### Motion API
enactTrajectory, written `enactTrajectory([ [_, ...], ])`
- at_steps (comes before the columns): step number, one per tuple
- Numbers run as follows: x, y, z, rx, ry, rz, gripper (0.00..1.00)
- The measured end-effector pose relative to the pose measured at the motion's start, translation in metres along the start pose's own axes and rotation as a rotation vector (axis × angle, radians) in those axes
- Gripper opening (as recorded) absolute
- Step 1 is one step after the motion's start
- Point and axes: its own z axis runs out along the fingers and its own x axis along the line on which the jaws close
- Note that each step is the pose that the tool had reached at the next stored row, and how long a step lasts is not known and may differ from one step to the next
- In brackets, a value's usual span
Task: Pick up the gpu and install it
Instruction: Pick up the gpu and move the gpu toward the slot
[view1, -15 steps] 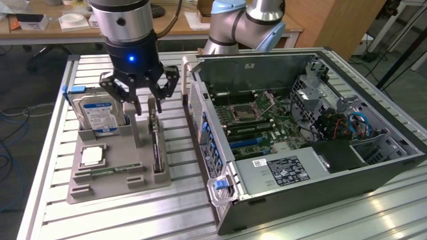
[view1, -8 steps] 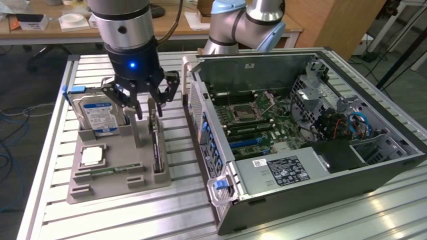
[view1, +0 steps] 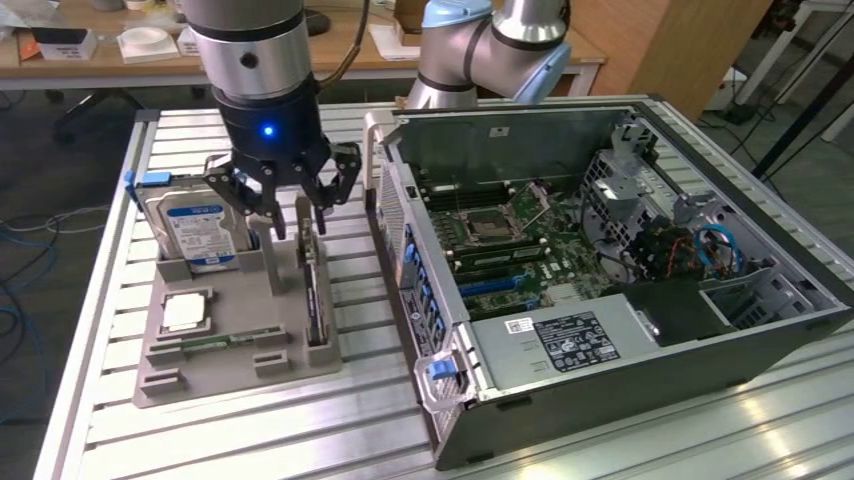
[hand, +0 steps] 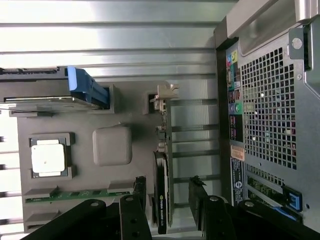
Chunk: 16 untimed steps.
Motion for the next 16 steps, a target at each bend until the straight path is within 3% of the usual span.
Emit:
enactTrajectory([
  [4,-0.009,0.0005,0.0034,0.0022,0.0353,0.002,0.47],
  [5,-0.011,0.0003,0.0051,0.0023,0.039,0.002,0.47],
  [16,-0.01,-0.0088,0.0246,0.0014,0.0411,-0.017,0.47],
])
